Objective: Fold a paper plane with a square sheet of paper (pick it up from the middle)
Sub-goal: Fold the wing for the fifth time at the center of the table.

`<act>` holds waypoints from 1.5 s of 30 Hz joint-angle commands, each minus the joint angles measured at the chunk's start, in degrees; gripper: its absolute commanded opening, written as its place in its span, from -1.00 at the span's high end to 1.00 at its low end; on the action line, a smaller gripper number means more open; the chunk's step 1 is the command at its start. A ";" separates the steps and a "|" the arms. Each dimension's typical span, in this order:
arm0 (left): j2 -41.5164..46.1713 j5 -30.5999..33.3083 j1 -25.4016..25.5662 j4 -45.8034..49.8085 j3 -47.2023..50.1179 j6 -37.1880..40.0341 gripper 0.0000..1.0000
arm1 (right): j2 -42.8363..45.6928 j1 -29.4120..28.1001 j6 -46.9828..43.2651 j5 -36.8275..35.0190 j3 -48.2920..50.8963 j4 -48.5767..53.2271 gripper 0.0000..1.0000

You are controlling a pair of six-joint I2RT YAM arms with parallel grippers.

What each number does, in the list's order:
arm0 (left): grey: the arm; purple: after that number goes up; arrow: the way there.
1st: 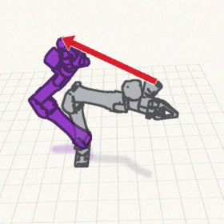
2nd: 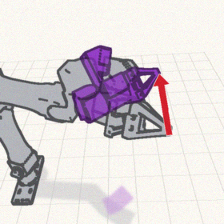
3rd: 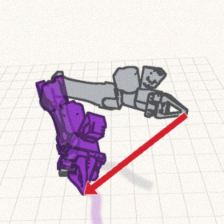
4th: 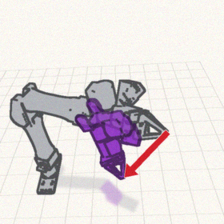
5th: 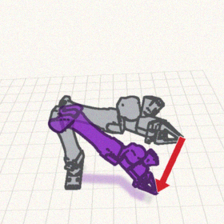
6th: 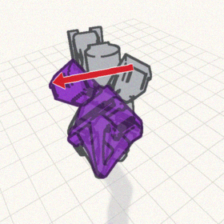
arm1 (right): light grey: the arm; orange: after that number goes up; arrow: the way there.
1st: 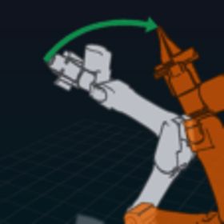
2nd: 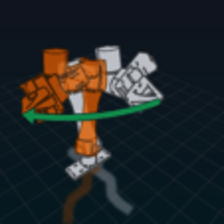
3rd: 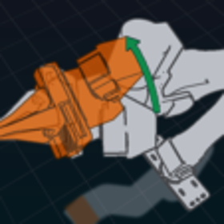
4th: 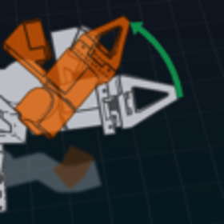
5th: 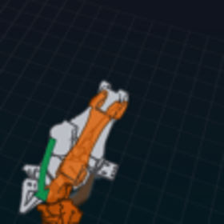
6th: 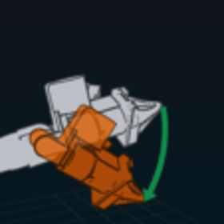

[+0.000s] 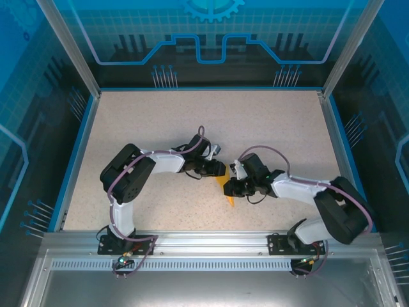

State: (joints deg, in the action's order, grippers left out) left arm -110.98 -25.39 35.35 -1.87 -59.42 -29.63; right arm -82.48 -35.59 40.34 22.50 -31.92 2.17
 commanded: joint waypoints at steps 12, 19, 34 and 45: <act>5.47 0.69 -0.71 5.05 -2.55 2.52 -0.03 | -7.00 0.26 2.72 -3.12 7.87 -6.74 0.84; 8.80 2.34 0.54 3.62 2.50 -3.22 0.33 | -7.35 0.26 3.51 -2.64 7.64 -8.83 0.88; 6.61 -0.88 3.30 -10.18 10.05 -11.94 0.86 | -8.40 0.01 4.10 -2.73 8.28 -10.08 0.89; 3.05 3.18 4.00 -13.66 13.45 -13.60 0.83 | -9.39 0.00 3.73 -2.67 8.22 -9.79 0.90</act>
State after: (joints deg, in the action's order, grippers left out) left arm -106.72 -24.21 38.94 -14.46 -47.46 -42.35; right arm -88.53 -35.46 44.21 24.27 -26.06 -13.82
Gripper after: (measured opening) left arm 0.089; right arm 0.056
